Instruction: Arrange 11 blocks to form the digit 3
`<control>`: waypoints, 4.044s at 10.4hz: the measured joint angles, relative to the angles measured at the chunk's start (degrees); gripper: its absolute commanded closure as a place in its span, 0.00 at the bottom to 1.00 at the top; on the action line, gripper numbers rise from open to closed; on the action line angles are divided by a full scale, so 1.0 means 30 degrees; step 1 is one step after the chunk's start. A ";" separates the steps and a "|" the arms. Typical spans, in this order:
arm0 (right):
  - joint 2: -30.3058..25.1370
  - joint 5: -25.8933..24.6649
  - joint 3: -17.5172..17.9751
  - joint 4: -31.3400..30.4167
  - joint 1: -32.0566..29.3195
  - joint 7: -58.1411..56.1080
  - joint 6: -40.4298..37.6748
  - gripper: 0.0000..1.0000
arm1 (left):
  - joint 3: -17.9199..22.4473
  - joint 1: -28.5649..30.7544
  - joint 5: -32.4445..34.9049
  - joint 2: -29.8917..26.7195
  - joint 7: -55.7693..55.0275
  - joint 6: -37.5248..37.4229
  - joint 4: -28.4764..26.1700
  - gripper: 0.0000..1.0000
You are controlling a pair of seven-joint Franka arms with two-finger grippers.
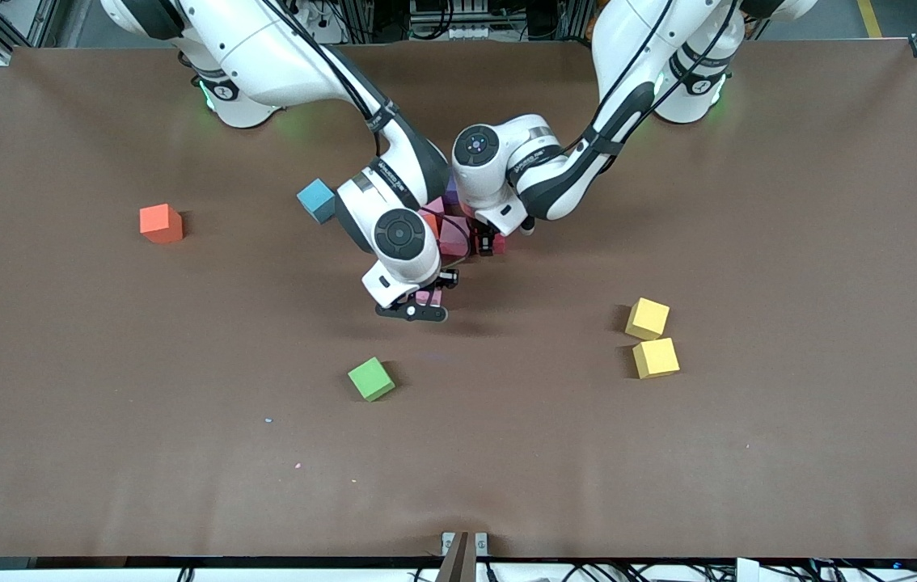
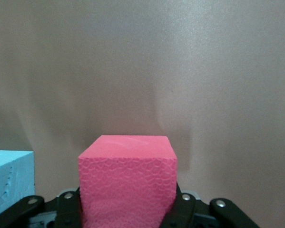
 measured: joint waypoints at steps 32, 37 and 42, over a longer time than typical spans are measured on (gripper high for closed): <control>-0.2425 -0.0235 -0.0320 0.0989 -0.1037 -0.1325 -0.2952 0.00 | 0.0041 -0.0568 0.0914 0.0362 -0.0457 -0.0114 0.0702 0.00; -0.3198 -0.0244 -0.0470 0.1009 -0.4435 -0.2300 -0.4207 0.00 | -0.0996 0.0471 0.0922 -0.2275 -0.0161 -0.0863 -0.0100 0.00; -0.5270 -0.0257 -0.0522 0.1077 -0.7756 -0.7028 -0.7317 0.00 | -0.4395 0.6673 0.0957 -0.3894 0.3945 -0.1566 -0.0987 0.00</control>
